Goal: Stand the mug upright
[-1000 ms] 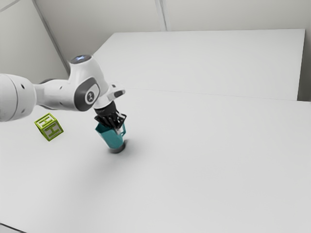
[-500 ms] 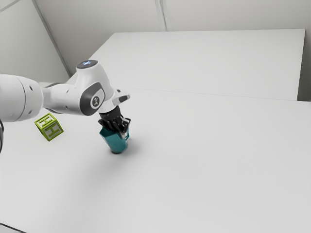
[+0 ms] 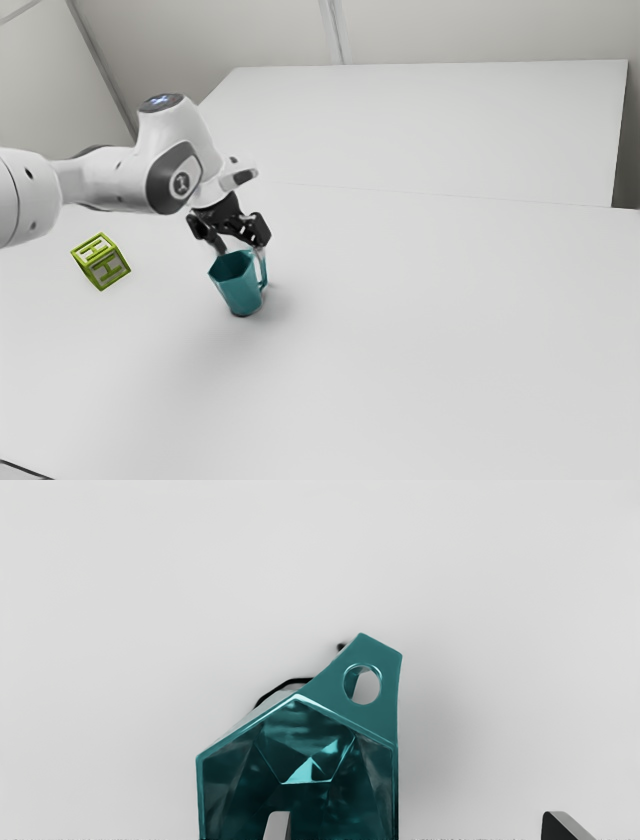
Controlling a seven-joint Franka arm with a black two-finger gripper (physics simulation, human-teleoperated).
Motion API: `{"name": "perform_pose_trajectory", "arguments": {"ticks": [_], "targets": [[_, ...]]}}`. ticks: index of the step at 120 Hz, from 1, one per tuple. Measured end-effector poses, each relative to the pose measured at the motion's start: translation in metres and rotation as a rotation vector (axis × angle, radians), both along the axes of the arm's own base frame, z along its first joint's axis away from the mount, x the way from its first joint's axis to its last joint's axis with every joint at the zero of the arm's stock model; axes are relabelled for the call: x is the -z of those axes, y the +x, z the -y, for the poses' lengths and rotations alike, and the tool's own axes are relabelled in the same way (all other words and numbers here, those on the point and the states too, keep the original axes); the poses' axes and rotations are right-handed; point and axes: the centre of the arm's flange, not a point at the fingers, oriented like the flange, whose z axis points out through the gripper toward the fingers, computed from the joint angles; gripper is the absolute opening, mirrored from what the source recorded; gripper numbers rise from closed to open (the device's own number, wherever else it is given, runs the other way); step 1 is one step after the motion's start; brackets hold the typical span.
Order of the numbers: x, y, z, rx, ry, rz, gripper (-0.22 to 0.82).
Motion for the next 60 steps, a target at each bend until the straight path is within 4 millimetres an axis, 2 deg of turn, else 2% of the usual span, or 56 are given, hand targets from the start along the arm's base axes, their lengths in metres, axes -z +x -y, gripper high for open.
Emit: {"name": "perform_pose_trajectory", "arguments": {"ticks": [10,35,50,60], "targets": [[-0.016,0.001,0.000,0.016,0.022,0.018,0.57],[-0.086,0.016,0.000,0.036,0.062,0.048,0.59],[-0.116,0.016,0.001,0.042,0.076,0.035,0.60],[-0.126,0.011,0.002,0.047,0.087,0.019,0.60]]}}
